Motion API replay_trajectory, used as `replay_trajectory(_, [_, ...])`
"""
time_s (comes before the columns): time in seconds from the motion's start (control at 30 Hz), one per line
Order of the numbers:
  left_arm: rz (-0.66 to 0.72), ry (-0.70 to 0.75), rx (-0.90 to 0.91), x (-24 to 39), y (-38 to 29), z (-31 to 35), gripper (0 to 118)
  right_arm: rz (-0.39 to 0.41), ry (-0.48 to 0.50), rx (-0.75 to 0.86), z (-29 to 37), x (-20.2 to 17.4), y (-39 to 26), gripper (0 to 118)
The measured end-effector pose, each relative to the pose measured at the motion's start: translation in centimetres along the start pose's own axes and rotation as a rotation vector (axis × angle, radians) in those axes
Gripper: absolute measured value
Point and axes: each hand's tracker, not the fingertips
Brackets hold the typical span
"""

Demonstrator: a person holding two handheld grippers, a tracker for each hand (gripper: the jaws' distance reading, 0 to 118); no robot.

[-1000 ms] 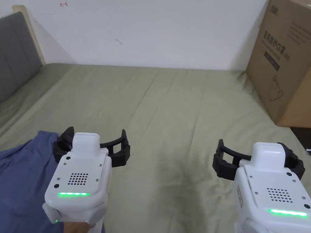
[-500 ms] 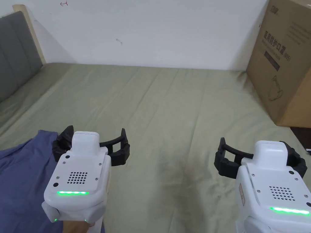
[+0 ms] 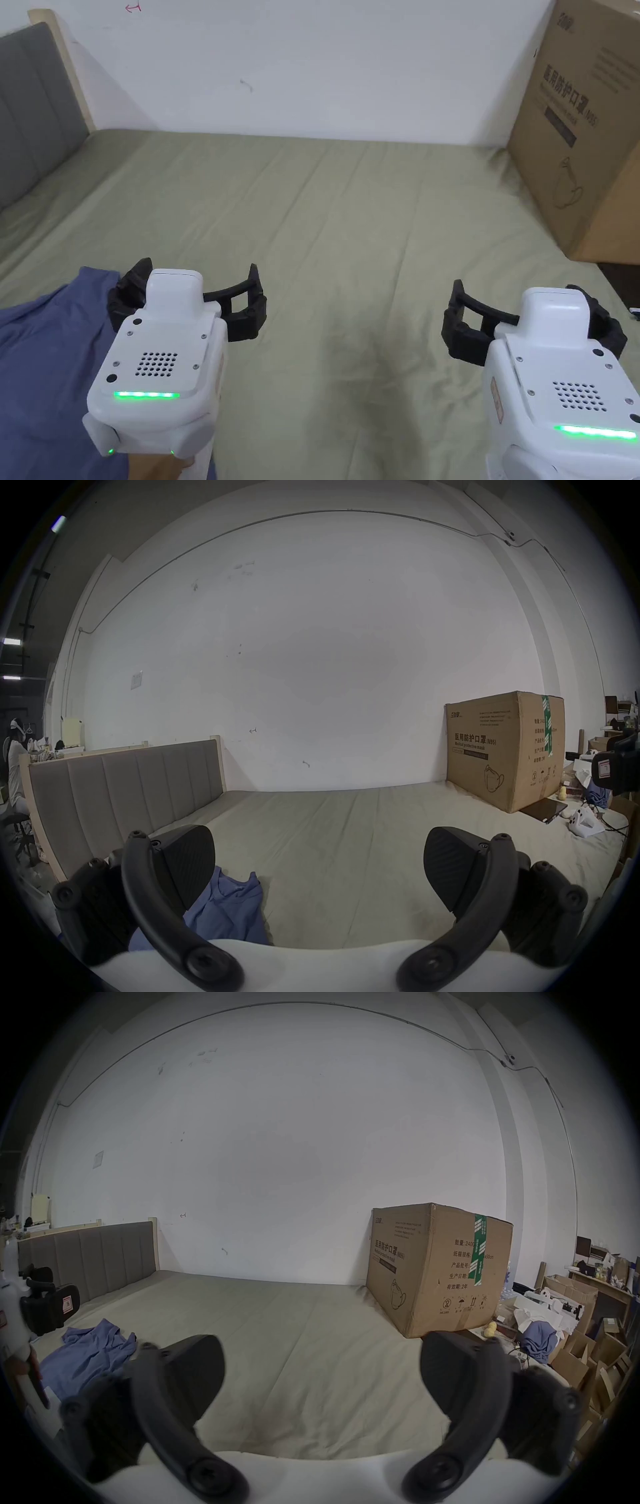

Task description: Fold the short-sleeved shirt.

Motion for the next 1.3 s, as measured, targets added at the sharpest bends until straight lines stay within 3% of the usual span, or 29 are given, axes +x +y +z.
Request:
replay_trajectory(0.03, [0.002, 0.002, 0.001, 0.0, 0.0, 0.1, 111, 0.007, 0.002, -0.002, 0.1, -0.1, 0.1, 93])
replay_trajectory(0.07, [0.008, -0.006, 0.002, 0.0, 0.1, 0.2, 97, 0.012, -0.001, -0.002, 0.1, -0.2, 0.1, 71])
replay_trajectory(0.1, [0.013, -0.014, 0.005, 0.0, 0.2, 0.4, 59, 0.019, -0.005, -0.003, 0.2, -0.3, 0.2, 38])
replay_trajectory(0.13, [0.018, -0.023, 0.011, 0.2, 0.2, 0.4, 22, 0.021, -0.005, -0.004, 0.2, -0.3, 0.2, 17])
replay_trajectory(0.17, [0.017, -0.021, 0.011, 0.3, 0.2, 0.4, 0, 0.020, -0.004, -0.004, 0.2, -0.3, 0.2, 4])
replay_trajectory(0.2, [0.011, -0.016, 0.008, 0.6, 0.2, 0.2, 0, 0.017, -0.003, -0.005, 0.1, -0.3, 0.2, 0])
replay_trajectory(0.53, [0.019, -0.050, 0.000, 0.2, 0.5, 0.5, 0, 0.002, 0.005, -0.003, -0.3, -0.6, 0.4, 0])
replay_trajectory(0.67, [0.010, -0.007, -0.003, -1.7, 0.5, 1.0, 0, -0.001, 0.059, 0.001, -0.9, -2.3, 0.7, 0])
replay_trajectory(1.07, [-0.049, 0.305, -0.043, -14.5, 0.1, 7.0, 0, 0.009, 0.403, 0.045, -1.5, -15.7, 2.1, 0])
replay_trajectory(1.3, [-0.036, 0.470, -0.089, -20.8, -0.6, 11.6, 0, 0.009, 0.551, 0.044, -0.4, -22.4, 2.0, 0])
